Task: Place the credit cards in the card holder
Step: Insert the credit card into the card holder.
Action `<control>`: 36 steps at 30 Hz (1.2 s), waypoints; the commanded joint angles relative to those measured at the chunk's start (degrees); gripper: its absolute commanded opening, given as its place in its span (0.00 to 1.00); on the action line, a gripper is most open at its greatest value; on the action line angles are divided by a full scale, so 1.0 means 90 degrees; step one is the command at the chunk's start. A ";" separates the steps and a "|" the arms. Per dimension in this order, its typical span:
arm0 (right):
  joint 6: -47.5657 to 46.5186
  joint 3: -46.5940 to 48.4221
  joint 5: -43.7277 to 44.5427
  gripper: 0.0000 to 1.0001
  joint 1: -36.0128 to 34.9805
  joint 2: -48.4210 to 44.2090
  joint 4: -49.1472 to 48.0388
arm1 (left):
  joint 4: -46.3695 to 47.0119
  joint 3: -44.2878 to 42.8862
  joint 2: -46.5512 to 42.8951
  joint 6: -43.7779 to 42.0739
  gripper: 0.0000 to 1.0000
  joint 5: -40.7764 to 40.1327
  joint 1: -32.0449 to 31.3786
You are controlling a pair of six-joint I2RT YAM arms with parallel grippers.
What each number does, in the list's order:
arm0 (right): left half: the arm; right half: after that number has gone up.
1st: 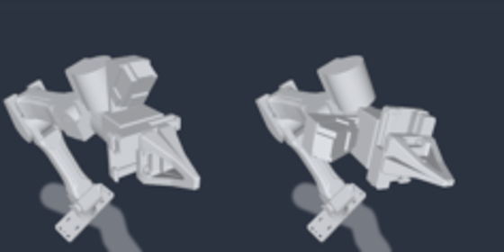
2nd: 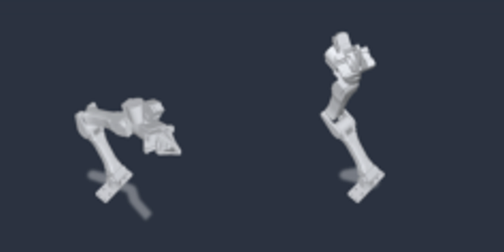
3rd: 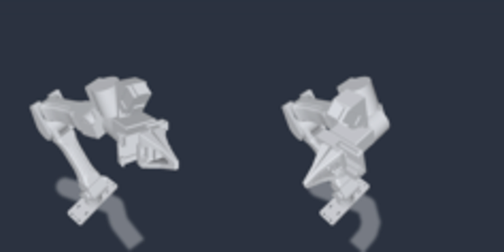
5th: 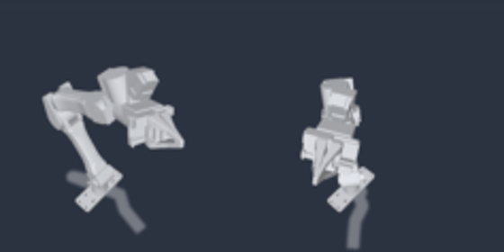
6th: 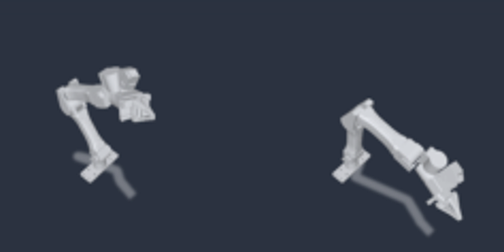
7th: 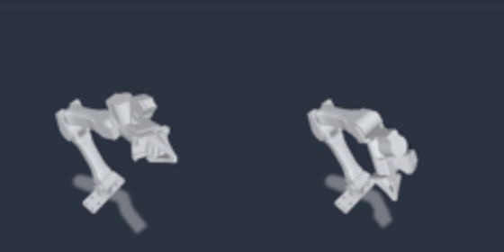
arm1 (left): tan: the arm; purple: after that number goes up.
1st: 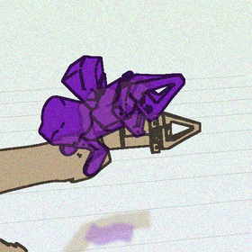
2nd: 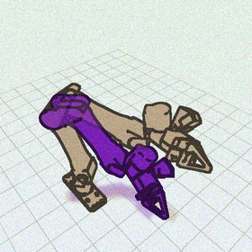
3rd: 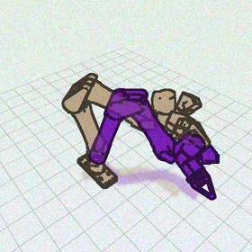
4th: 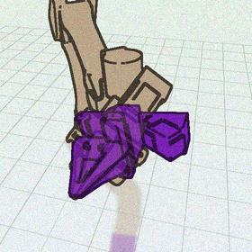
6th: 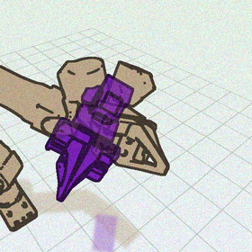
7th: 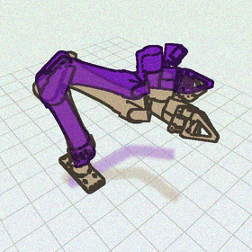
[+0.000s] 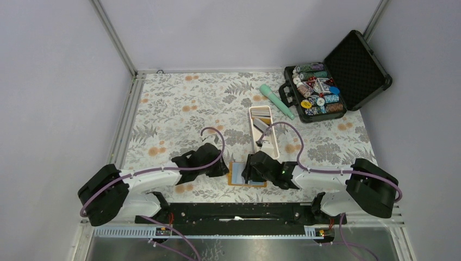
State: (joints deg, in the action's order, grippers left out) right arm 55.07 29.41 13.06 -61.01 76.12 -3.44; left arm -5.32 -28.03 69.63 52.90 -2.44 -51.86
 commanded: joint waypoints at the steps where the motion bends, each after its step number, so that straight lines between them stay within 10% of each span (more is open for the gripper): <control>1: -0.0143 0.0354 0.0310 0.51 -0.0010 0.0199 0.0092 | 0.0427 -0.0277 0.0262 -0.0085 0.23 -0.0086 -0.0033; 36: -0.0300 0.0620 -0.0126 0.50 -0.0007 0.0764 -0.0456 | 0.0393 -0.0265 0.0487 -0.0146 0.22 -0.0189 -0.0037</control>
State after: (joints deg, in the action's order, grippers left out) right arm 52.51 33.01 12.43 -61.01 81.93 -5.61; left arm -3.05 -28.91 74.94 52.31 -2.87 -51.86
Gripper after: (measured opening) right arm 0.502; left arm 0.223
